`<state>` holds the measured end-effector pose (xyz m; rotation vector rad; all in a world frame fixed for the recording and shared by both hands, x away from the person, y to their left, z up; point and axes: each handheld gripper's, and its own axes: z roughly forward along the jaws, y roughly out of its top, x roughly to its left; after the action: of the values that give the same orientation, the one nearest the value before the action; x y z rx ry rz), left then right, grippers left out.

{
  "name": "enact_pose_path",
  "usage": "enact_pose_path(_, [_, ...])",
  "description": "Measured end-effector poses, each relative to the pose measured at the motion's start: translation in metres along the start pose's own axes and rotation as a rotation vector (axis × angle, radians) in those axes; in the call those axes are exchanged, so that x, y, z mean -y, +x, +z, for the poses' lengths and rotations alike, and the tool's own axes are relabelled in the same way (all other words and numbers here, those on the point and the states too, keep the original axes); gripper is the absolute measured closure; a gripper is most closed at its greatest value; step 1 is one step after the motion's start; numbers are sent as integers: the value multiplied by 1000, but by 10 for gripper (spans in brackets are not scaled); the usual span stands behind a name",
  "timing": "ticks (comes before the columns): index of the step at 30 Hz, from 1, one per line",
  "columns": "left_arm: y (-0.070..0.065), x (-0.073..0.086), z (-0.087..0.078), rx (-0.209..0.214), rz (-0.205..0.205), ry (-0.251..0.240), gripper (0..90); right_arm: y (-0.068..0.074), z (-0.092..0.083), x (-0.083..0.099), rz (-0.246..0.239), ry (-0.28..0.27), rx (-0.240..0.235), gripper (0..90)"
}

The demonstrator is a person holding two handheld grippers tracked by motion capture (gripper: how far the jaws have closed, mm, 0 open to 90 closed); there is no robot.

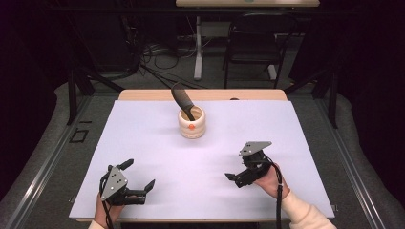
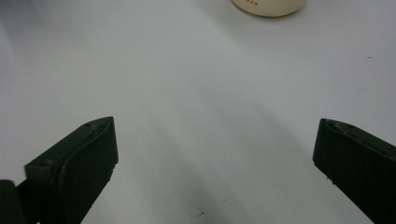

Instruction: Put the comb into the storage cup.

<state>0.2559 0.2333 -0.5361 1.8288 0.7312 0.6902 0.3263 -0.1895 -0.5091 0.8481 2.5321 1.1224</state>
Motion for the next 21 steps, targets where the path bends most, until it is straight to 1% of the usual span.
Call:
enact_pose_path(4, [0,0,0,2,-1,6,7,1,-4,5,-1,-9,5,0])
enact_pose_path(6, [0,0,0,5,-1,6,7,2,-6,8,3,-5,6,0])
enact_pose_path(8, [0,0,0,4,5,8,7,4,-7,11,-3,-9,12,0])
enact_pose_path(9, [0,0,1,6,2,7,7,5,-8,13,1,-13,12,0])
enact_pose_path(11, [0,0,1,6,1,10,6,6,-9,16,-6,-16,11,0])
enact_pose_path(13, [0,0,1,6,2,10,6,7,-10,18,-9,-25,23,0])
enact_pose_path(14, [0,0,0,4,3,10,6,8,-10,19,-8,-35,23,0])
enact_pose_path(15, [0,0,0,5,1,8,6,9,-10,21,-5,-33,24,0])
enact_pose_path(18, [0,0,0,5,1,8,6,11,-12,23,-16,-47,29,0])
enact_pose_path(21, [0,0,0,5,2,9,6,11,-14,26,-10,-58,34,0])
